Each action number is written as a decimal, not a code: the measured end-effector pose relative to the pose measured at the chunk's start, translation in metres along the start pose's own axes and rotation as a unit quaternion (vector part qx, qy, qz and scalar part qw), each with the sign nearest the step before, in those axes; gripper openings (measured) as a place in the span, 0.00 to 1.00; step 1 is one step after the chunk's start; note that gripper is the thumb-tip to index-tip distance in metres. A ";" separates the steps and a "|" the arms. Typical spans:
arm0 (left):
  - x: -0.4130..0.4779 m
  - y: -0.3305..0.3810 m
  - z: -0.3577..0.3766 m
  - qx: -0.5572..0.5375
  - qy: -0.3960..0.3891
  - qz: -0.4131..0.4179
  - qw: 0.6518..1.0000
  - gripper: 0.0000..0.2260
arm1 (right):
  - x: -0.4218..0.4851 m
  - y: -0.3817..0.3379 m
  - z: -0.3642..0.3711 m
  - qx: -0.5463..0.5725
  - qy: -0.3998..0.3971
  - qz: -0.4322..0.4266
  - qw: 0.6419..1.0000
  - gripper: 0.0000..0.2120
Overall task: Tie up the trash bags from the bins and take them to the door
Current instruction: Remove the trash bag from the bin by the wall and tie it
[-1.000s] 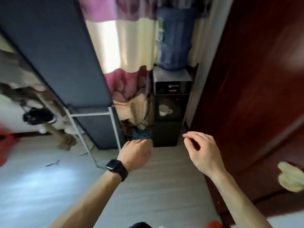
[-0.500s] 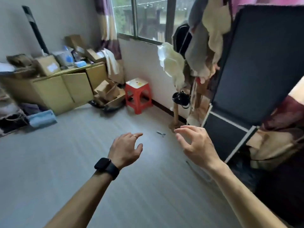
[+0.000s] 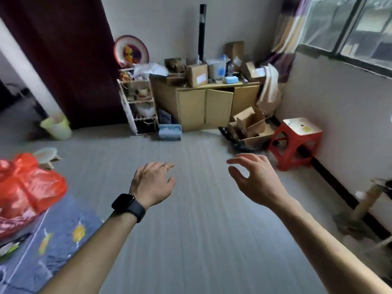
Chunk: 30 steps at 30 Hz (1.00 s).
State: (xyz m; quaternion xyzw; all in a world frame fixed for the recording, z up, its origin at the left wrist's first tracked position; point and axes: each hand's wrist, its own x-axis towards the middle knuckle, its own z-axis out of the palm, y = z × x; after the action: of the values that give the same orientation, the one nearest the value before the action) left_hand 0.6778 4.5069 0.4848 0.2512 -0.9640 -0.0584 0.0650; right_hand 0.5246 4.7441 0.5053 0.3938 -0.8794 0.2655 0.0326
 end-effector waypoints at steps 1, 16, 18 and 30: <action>0.010 -0.020 0.001 -0.001 0.000 -0.023 1.000 0.24 | 0.026 -0.008 0.016 0.006 -0.010 -0.017 1.000 0.13; 0.230 -0.230 -0.017 0.012 0.062 -0.235 0.970 0.26 | 0.406 -0.085 0.179 0.114 -0.093 -0.180 0.973 0.11; 0.256 -0.256 -0.023 0.012 0.070 -0.253 0.965 0.24 | 0.454 -0.101 0.198 0.118 -0.109 -0.197 0.967 0.16; 0.394 -0.472 -0.017 0.000 0.098 -0.345 0.934 0.20 | 0.678 -0.238 0.353 0.111 -0.162 -0.287 0.938 0.19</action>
State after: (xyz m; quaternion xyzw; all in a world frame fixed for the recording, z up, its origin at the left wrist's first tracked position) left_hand 0.5647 3.9030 0.4705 0.5728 -0.8069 -0.0522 0.1345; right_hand 0.2806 3.9820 0.4884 0.6681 -0.6873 0.2739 -0.0795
